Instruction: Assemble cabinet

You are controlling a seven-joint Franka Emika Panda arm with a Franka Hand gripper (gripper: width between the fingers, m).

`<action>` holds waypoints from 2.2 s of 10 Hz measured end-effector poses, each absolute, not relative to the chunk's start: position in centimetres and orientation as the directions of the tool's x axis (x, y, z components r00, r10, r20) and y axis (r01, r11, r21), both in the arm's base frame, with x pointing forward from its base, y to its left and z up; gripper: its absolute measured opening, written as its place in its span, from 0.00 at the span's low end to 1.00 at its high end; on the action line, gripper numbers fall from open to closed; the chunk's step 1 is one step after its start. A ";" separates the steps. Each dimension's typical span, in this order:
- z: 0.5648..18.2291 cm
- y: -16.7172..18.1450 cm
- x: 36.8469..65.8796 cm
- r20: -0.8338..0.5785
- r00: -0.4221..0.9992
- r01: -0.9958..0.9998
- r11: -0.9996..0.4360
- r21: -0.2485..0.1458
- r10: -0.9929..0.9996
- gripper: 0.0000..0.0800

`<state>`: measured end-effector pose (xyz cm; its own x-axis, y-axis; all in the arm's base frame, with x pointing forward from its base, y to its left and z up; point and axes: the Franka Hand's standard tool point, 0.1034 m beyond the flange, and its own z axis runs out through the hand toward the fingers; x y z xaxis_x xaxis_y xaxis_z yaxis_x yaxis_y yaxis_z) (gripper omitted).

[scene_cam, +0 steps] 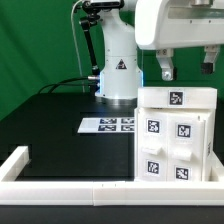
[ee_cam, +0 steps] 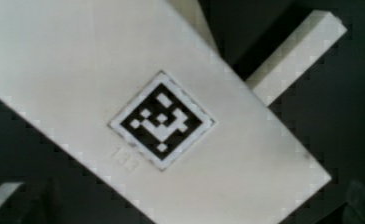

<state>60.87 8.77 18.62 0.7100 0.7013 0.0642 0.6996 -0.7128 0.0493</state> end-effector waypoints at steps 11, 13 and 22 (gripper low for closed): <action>15.4 6.7 60.0 -0.048 -0.019 1.000 0.019 0.005 0.999 0.94; 15.4 6.5 60.0 -0.048 -0.016 1.000 0.016 0.004 0.999 0.71; 15.3 5.8 59.9 -0.038 0.492 0.870 -0.492 0.022 0.870 0.70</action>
Offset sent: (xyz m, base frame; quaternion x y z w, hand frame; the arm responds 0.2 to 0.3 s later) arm -0.0053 0.0010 -0.0106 0.0164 -0.0283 -0.2525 0.9670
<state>59.92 5.80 15.29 0.4924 0.8695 -0.0380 0.8704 -0.4919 0.0219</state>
